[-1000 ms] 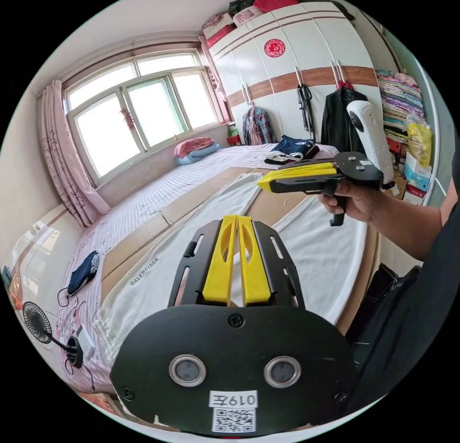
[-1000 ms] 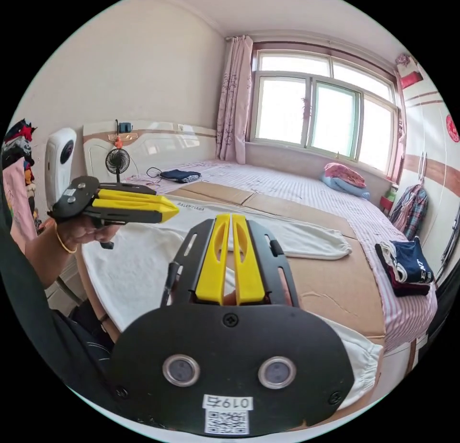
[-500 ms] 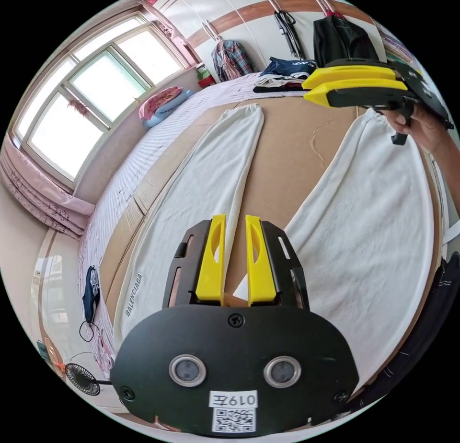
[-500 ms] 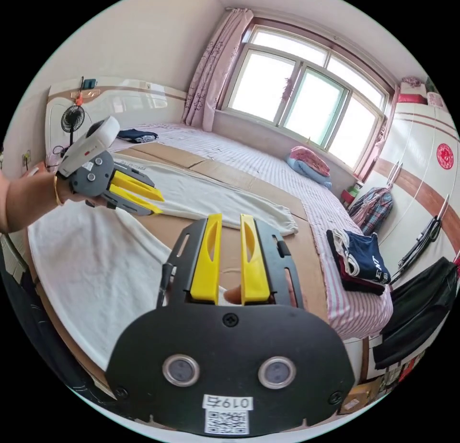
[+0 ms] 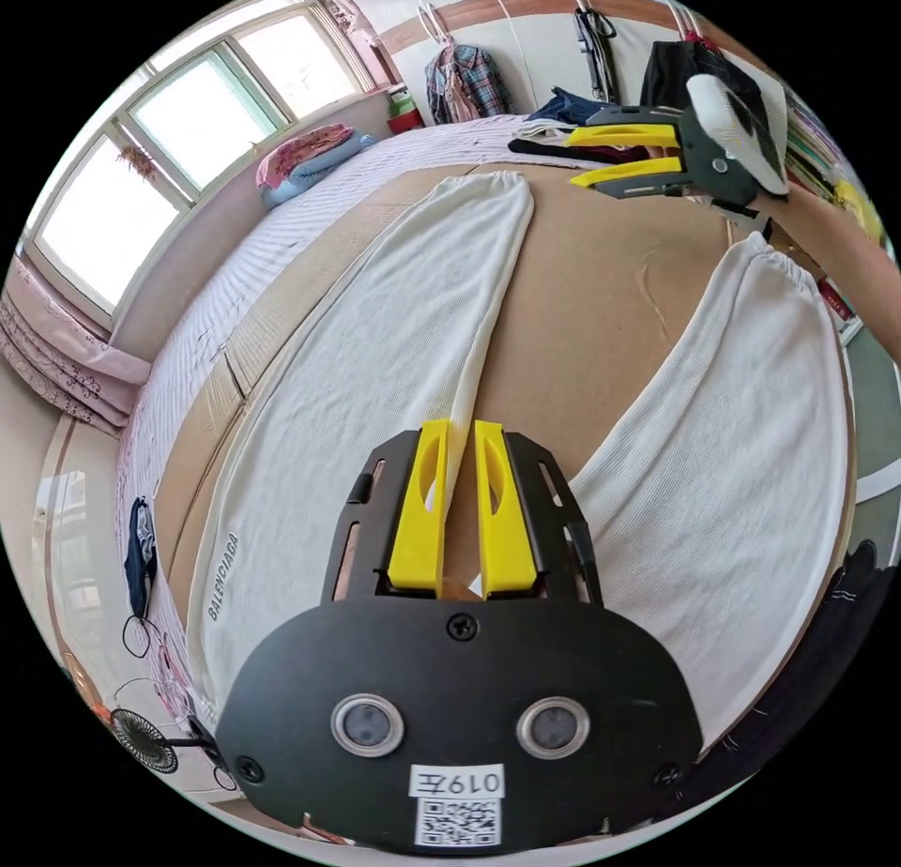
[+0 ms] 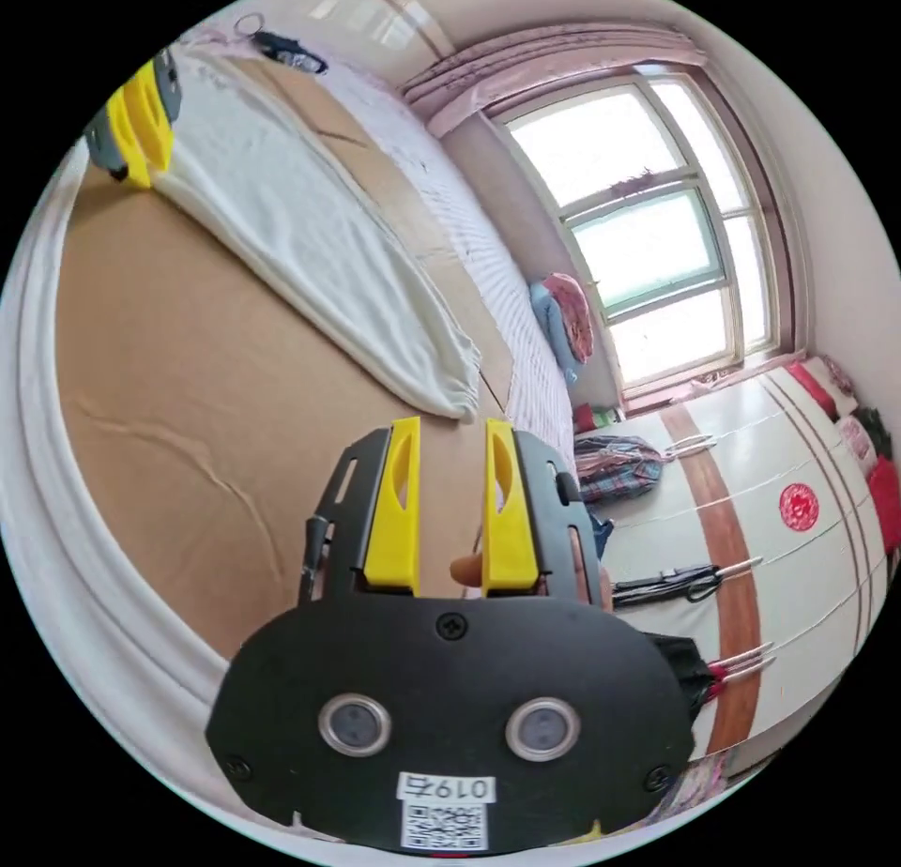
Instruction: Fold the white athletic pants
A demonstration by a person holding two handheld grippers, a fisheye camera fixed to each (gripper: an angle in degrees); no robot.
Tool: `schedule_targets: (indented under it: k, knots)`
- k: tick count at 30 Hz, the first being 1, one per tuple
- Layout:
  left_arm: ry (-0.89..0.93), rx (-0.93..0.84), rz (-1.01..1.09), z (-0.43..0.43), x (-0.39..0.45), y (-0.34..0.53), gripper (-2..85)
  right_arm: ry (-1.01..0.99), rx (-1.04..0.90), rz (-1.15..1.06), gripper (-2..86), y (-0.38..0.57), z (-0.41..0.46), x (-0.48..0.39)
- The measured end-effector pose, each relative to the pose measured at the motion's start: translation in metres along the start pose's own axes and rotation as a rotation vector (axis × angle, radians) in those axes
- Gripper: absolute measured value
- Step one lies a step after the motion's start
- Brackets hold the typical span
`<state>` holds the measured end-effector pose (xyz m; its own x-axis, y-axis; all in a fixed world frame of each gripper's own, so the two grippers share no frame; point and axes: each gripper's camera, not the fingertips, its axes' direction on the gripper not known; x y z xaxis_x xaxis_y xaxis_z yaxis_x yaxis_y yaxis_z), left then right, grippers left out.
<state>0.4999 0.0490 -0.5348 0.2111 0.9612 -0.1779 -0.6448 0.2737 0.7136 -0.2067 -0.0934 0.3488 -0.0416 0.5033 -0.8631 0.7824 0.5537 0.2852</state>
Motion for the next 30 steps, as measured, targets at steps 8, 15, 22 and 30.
schedule_targets:
  k: [8, 15, 22, 30]
  knots:
    - [0.025, 0.000, -0.035, 0.010, -0.015, -0.008, 0.8, 0.141, -0.011, -0.511, 8.5, -0.083, 0.042, -0.062]
    - [0.020, 0.004, -0.064, 0.014, -0.024, -0.005, 0.9, 0.184, -0.026, -0.645, 2.1, -0.132, 0.050, -0.088]
    - [-0.005, 0.008, -0.063, 0.010, -0.033, 0.004, 0.8, 0.253, -0.046, -0.670, -0.7, -0.154, 0.034, -0.110]
    - [0.036, 0.035, -0.053, -0.002, -0.047, 0.022, 0.8, 0.238, -0.074, -0.644, -0.8, -0.163, 0.006, -0.116]
